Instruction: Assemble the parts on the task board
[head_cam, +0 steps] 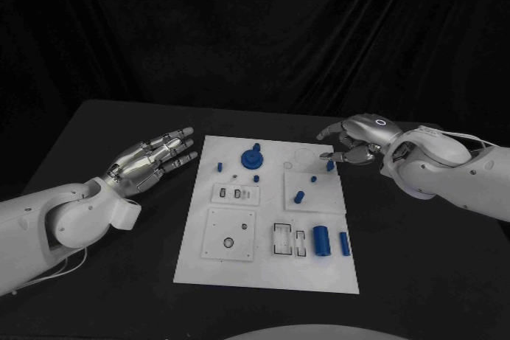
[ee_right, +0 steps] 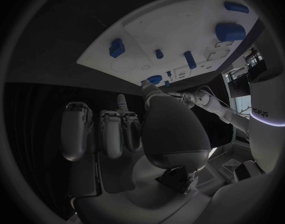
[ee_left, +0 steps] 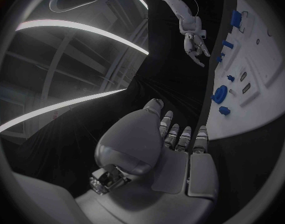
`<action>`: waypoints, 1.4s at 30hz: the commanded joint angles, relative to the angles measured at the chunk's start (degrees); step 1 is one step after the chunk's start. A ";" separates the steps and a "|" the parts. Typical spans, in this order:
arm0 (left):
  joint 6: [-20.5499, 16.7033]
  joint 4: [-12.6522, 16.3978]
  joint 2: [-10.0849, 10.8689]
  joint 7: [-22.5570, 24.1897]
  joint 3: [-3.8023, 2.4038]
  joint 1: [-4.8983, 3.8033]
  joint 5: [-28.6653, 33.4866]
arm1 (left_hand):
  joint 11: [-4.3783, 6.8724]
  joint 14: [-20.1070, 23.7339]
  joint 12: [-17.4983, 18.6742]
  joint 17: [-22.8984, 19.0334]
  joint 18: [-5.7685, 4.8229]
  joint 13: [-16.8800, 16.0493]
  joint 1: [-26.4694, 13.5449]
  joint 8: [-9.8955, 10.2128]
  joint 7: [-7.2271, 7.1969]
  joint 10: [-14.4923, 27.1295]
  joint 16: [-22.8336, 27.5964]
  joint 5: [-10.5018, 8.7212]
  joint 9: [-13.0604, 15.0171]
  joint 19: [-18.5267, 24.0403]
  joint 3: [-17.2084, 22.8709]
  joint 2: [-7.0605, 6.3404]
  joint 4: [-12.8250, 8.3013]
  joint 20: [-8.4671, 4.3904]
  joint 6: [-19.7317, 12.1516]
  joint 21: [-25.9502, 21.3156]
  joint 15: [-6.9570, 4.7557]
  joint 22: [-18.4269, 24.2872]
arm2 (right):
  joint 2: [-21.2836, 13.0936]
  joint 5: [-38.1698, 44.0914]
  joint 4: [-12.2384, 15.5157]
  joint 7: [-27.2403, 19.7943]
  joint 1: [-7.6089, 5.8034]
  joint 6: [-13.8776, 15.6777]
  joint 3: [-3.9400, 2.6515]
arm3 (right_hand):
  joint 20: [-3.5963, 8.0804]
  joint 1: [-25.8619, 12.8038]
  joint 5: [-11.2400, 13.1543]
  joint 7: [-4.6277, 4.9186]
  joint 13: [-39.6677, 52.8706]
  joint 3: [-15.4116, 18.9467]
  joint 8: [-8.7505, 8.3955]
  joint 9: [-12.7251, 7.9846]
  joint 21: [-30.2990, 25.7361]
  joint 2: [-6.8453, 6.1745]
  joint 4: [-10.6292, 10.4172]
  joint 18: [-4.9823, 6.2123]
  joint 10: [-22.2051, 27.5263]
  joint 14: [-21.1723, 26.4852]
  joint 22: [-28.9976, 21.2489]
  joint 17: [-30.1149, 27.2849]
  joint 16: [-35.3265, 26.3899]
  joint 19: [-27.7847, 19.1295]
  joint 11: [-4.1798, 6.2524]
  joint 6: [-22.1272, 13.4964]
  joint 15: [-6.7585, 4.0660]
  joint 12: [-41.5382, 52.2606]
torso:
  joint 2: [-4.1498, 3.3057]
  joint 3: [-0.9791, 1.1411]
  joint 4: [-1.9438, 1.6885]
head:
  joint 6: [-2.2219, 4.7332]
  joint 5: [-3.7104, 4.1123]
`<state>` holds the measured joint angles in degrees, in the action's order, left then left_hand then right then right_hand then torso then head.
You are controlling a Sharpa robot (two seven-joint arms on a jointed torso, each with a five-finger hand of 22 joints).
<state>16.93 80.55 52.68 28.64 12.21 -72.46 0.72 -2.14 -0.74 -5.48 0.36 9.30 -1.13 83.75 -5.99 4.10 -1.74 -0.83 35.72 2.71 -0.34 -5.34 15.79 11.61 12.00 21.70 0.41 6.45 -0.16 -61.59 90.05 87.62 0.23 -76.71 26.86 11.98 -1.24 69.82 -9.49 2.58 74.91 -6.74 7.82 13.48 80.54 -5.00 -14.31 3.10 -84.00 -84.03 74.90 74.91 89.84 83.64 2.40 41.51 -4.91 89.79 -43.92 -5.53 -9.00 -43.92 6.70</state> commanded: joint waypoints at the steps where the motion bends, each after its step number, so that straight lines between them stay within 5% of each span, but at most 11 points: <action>1: 0.45 0.18 -0.04 0.57 -0.04 0.09 -0.04 | -0.33 0.12 0.00 -0.04 0.54 -0.04 0.43 -0.40 0.07 0.06 0.21 0.28 0.04 0.05 0.27 0.20 0.07 0.12 -0.15 -0.17 -0.07 -0.02 | -0.19 -0.09 -0.35 2.29 0.55 -1.22 -0.02 | -0.10 -0.02 0.60 0.01 15.09 0.06 0.42 0.09 0.07 -0.83 -0.60 -0.80 -6.00 -5.97 11.89 15.09 0.16 1.61 -0.26 0.60 -0.29 0.21 | 0.00 -0.01 -0.02 | 0.01 0.05; 12: 0.56 0.12 -0.11 0.64 -0.04 0.18 -0.04 | -0.34 0.14 0.03 -0.04 0.55 -0.03 0.40 -0.40 0.07 0.07 0.22 0.28 0.03 0.05 0.36 0.14 0.01 0.13 -0.21 -0.17 -0.06 -0.02 | 0.11 0.72 -1.44 4.41 1.41 -3.68 -0.02 | -0.24 0.53 1.64 0.45 15.09 0.43 0.91 0.62 -0.76 -1.89 -1.95 -0.63 -6.00 -5.97 11.71 15.09 0.16 1.22 -0.58 1.44 -0.07 0.21 | 0.01 0.00 0.01 | -0.05 0.23; 18: 0.64 0.08 -0.14 0.64 -0.04 0.25 -0.04 | -0.34 0.14 0.03 -0.04 0.55 -0.03 0.40 -0.40 0.07 0.07 0.22 0.28 0.03 0.05 0.36 0.14 0.01 0.13 -0.21 -0.17 -0.06 -0.02 | 0.27 1.63 -1.77 5.34 1.89 -4.76 -0.01 | -0.37 2.10 -1.41 0.44 15.09 0.15 1.75 2.37 -1.47 -2.05 -2.11 -0.48 -6.00 -5.97 11.58 15.09 0.16 0.94 -0.64 1.88 0.01 0.21 | 0.00 0.01 0.00 | -0.02 0.24; 26: 0.71 -0.03 -0.08 0.54 -0.04 0.31 -0.04 | -0.34 0.14 0.03 -0.04 0.55 -0.03 0.40 -0.40 0.07 0.07 0.22 0.28 0.03 0.05 0.36 0.14 0.01 0.13 -0.21 -0.17 -0.06 -0.02 | 0.21 1.91 -1.93 5.31 3.07 -4.50 -0.01 | -0.35 1.79 -2.31 0.45 15.09 0.38 2.67 4.24 -2.03 -2.19 -2.28 -0.37 -6.00 -5.97 11.44 15.09 0.16 0.72 -0.63 2.02 -0.01 0.21 | 0.01 0.00 -0.05 | 0.04 0.23; 29: 0.70 -0.04 -0.03 0.54 -0.04 0.32 -0.04 | -0.34 0.14 0.03 -0.04 0.55 -0.03 0.40 -0.40 0.07 0.07 0.22 0.28 0.03 0.05 0.36 0.14 0.01 0.13 -0.21 -0.17 -0.06 -0.02 | 0.19 1.94 -2.03 5.32 3.27 -4.51 -0.01 | -0.37 2.08 -4.27 0.52 15.09 0.30 3.68 6.92 -2.62 -2.16 -2.23 -0.26 -6.00 -5.97 11.30 15.09 0.16 0.50 -0.66 0.74 0.04 0.21 | 0.06 -0.02 -0.03 | -0.03 0.19; 40: 0.77 -0.07 -0.07 0.58 -0.04 0.39 -0.04 | -0.35 0.14 0.09 -0.05 0.55 -0.02 0.36 -0.38 0.09 0.09 0.22 0.28 0.02 0.05 0.45 0.08 -0.07 0.15 -0.33 -0.18 -0.04 -0.02 | 0.24 1.96 -2.38 5.23 3.54 -4.54 -0.01 | -0.53 2.98 -9.66 0.78 15.09 -0.11 8.31 10.30 -3.77 -1.96 -2.11 -0.07 -6.00 -5.97 11.05 15.09 0.16 0.13 -0.90 -2.83 0.21 0.21 | 0.10 0.00 0.00 | -0.07 0.33; 42: 0.78 -0.10 -0.09 0.58 -0.04 0.41 -0.04 | -0.35 0.14 0.09 -0.05 0.55 -0.02 0.36 -0.38 0.09 0.09 0.22 0.28 0.02 0.05 0.45 0.08 -0.07 0.15 -0.33 -0.18 -0.04 -0.02 | 0.28 1.97 -2.48 5.24 3.57 -4.56 -0.01 | -0.55 3.45 -12.71 0.77 15.09 -0.37 9.58 11.10 -3.97 -1.91 -2.06 -0.04 -6.00 -5.97 11.02 15.09 0.16 0.08 -0.93 -3.47 0.18 0.21 | 0.09 -0.01 -0.03 | -0.06 0.32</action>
<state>16.98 80.41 52.68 28.57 12.21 -72.15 0.72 -2.14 -0.74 -5.48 0.36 9.30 -1.13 83.75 -5.99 4.11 -1.73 -0.83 35.71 2.71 -0.34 -5.18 15.79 11.45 12.00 21.70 0.41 6.45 -0.16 -61.30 91.53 85.25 4.35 -73.29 22.56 11.98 -1.44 72.95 -21.55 3.36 74.94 -6.85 17.12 24.41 76.67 -6.96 -16.42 3.11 -83.99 -84.03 74.93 74.90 89.85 83.84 1.98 38.25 -4.91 89.79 -43.82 -5.55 -9.04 -43.97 7.00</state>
